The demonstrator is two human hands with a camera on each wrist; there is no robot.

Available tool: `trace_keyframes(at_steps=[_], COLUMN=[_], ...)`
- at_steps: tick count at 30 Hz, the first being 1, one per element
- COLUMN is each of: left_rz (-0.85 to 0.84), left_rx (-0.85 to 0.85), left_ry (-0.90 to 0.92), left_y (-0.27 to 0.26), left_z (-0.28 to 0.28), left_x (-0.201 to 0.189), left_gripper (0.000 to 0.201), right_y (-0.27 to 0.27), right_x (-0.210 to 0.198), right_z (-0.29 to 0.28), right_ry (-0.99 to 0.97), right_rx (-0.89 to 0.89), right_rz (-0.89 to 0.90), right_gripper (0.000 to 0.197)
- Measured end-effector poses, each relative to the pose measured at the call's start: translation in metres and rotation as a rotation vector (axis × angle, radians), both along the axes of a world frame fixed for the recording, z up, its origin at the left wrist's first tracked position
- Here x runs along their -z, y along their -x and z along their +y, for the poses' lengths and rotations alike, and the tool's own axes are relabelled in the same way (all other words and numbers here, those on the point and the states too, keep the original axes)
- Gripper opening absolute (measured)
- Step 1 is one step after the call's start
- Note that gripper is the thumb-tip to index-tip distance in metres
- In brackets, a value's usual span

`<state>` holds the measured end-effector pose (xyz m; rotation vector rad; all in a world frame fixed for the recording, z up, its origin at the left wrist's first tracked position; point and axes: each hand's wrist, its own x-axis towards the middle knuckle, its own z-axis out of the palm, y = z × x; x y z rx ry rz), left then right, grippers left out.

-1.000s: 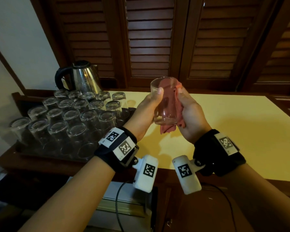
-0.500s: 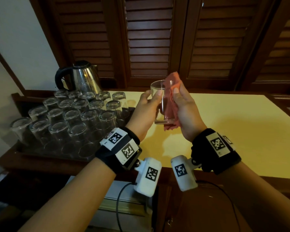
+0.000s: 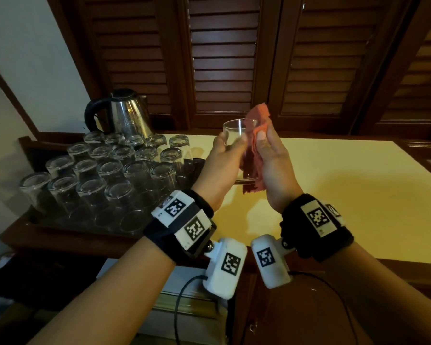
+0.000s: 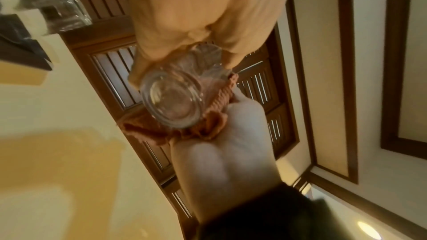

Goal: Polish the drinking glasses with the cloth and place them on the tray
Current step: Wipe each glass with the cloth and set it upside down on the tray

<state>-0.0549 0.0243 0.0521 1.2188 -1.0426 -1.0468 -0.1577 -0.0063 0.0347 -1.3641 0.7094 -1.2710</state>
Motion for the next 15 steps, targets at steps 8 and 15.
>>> trace_keyframes(at_steps=[8, 15], left_rz=[0.079, 0.249], left_rx=[-0.001, -0.022], left_ry=[0.029, -0.003], left_y=[-0.001, -0.011], left_z=[0.007, 0.0], left_x=[0.008, 0.002], left_gripper=[0.031, 0.052], right_y=[0.006, 0.013], right_x=[-0.003, 0.006], right_z=[0.012, 0.01], right_ry=[-0.377, -0.571], right_rx=[-0.223, -0.354], right_rz=[-0.292, -0.464], right_gripper=[0.041, 0.045])
